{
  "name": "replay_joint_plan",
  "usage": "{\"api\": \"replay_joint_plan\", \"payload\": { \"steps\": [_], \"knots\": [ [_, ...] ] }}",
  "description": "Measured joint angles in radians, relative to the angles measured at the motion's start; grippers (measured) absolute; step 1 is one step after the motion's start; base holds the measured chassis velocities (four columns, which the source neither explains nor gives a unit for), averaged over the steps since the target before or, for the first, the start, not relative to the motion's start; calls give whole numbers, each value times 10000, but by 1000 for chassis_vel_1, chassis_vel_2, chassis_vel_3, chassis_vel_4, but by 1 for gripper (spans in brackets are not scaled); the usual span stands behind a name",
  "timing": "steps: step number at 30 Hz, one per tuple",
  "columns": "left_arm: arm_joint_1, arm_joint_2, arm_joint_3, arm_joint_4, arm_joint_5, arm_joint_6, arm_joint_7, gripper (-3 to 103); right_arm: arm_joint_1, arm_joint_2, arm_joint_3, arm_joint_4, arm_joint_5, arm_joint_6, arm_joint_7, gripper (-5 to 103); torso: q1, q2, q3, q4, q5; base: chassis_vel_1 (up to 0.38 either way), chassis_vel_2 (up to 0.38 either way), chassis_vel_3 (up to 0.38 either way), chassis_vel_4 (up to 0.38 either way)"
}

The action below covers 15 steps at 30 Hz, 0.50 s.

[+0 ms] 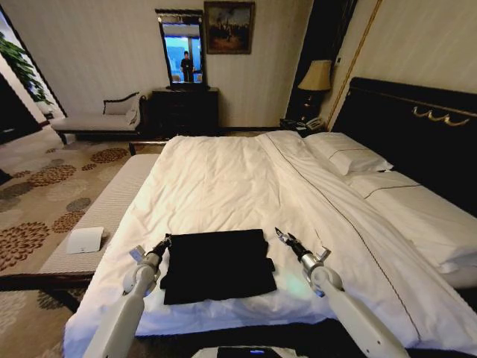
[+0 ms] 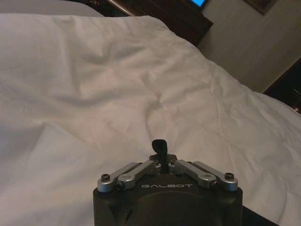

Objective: Fold the clothes on the bed.

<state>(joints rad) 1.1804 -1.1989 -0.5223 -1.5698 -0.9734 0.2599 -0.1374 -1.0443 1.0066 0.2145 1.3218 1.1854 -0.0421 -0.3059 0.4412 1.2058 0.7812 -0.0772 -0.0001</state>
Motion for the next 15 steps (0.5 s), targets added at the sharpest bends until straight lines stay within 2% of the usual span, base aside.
{"api": "replay_joint_plan", "payload": {
  "steps": [6,14,15],
  "knots": [
    [58,37,-95,-53,21,-6,-36,1,759,590,-639,-1060,-80,-82,-677,100,1,0,0,1,-1,0,0,0,0],
    [110,103,-142,-114,22,-12,-104,1,1552,1494,-1109,-2405,-360,37,-781,100,0,1,-1,0,-5,0,0,0,0],
    [114,123,-136,-120,22,-13,-116,1,1659,1613,-1134,-2564,-364,78,-815,102,0,1,-1,-1,-5,0,0,0,0]
  ]
}}
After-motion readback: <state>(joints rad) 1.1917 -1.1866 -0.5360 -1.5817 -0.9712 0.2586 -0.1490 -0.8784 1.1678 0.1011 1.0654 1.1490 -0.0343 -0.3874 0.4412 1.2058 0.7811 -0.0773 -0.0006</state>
